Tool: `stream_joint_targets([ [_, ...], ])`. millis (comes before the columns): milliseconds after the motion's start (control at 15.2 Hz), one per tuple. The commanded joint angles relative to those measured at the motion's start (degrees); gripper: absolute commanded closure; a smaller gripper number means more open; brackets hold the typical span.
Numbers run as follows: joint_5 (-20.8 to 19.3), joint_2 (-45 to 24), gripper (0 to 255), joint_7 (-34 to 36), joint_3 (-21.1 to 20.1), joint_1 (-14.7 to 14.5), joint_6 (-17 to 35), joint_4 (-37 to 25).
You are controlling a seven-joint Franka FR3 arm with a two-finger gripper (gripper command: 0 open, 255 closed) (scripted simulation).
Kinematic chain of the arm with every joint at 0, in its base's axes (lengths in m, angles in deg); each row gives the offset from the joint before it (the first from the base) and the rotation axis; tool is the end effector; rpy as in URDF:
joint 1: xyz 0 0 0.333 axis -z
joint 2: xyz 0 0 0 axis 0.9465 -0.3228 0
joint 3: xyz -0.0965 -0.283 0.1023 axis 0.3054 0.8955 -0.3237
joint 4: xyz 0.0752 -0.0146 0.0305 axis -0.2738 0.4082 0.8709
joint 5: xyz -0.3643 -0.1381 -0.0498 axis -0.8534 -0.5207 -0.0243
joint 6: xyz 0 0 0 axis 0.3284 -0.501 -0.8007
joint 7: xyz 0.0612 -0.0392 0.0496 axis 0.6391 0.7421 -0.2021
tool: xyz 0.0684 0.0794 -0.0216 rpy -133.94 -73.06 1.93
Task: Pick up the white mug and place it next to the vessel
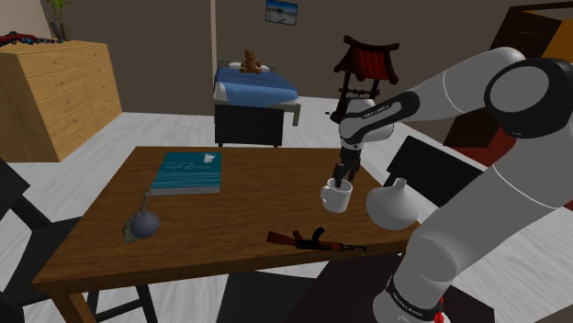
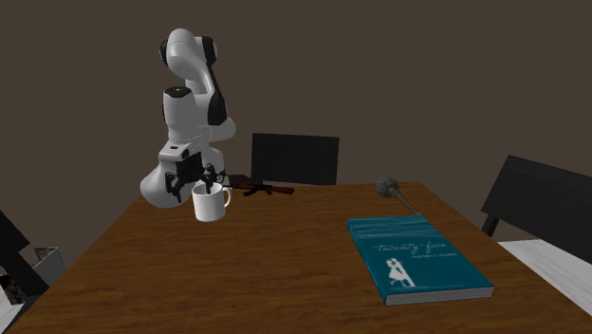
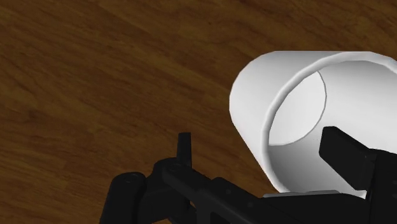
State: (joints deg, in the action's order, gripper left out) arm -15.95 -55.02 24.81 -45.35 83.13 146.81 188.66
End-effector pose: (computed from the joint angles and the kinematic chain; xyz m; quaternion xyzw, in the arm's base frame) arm 0.3524 -0.2379 0.3637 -0.9956 0.0848 0.0397 0.0093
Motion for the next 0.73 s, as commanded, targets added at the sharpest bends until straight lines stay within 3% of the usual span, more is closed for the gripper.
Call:
stream_joint_targets([
  [0, -0.15, 1.7, 0, 0.31, -0.48, 0.01, -3.48, -1.8],
  [132, -0.17, 3.16, 0, 0.49, -0.96, -0.02, -7.29, -4.17],
  [660, -0.17, 3.16, 0, 0.49, -0.97, -0.01, -7.29, -4.17],
])
